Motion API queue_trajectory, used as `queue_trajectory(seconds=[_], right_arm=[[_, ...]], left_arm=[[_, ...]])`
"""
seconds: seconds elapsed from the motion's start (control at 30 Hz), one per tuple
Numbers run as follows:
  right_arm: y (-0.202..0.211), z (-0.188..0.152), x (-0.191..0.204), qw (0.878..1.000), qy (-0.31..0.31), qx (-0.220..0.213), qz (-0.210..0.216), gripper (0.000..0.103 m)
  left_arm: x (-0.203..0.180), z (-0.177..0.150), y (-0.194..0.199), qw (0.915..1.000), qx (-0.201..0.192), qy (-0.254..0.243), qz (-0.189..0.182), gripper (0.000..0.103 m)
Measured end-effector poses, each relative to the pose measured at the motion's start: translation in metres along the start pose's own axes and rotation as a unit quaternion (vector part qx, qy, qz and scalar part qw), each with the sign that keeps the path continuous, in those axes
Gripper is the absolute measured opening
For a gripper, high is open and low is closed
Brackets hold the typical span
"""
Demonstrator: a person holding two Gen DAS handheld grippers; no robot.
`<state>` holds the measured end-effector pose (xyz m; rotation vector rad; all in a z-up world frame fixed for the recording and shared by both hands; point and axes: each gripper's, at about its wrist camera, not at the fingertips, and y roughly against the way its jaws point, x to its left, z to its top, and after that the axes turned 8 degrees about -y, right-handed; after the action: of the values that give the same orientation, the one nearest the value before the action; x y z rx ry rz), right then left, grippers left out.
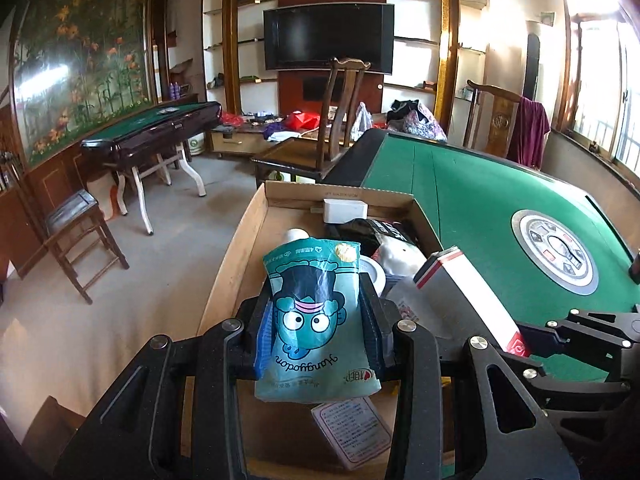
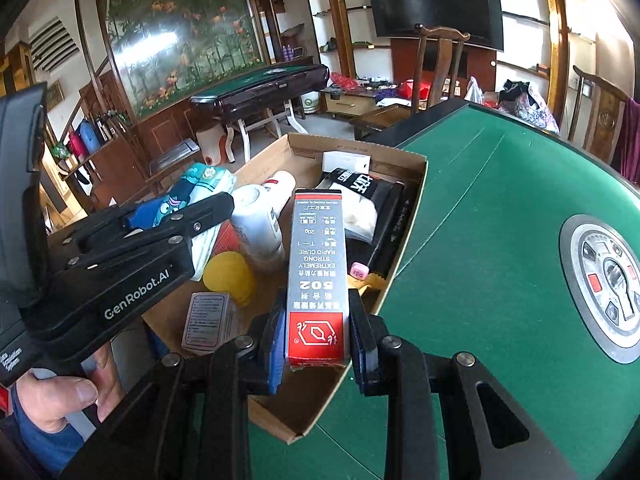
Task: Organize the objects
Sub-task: 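Carry the cartoon packet and red-white box over the cardboard tray, then lower both items into the tray and open both grippers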
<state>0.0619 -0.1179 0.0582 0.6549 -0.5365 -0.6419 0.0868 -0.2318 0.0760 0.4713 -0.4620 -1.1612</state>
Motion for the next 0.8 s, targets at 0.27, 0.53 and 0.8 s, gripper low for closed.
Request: queue_trajectory(seconds=[0.27,0.53,0.8], right_arm=[[-0.007,0.005,0.001,1.000,-0.001,-0.004,-0.008,0.026],[-0.017,0.016,0.001,1.000,0.003,-0.008,-0.016,0.026],[-0.037,0.036,0.000,0.999,0.014,-0.006,-0.031,0.026]], left_arm=[[0.000,0.000,-0.001,1.0000,-0.007,-0.004,0.002,0.037],[0.000,0.008,-0.006,0.9999,-0.009,-0.005,0.000,0.037],[0.005,0.019,-0.030,1.0000,0.005,-0.002,0.004,0.037]])
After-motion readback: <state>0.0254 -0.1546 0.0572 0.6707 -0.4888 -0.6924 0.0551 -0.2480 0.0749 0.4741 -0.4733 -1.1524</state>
